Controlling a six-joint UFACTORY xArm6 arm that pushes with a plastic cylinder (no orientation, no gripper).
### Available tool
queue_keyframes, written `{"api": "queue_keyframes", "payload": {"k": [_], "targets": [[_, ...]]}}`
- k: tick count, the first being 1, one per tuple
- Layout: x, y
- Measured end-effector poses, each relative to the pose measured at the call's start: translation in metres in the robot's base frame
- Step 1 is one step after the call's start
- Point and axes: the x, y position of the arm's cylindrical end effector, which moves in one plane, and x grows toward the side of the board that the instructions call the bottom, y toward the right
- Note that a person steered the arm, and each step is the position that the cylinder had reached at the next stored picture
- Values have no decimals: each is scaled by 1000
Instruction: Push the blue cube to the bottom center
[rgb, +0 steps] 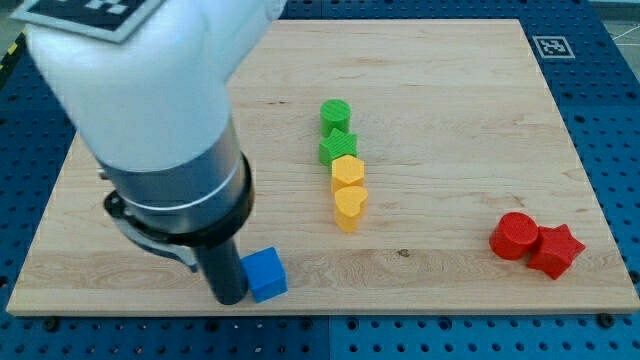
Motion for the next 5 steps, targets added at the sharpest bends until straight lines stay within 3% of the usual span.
{"api": "queue_keyframes", "payload": {"k": [5], "targets": [[0, 106]]}}
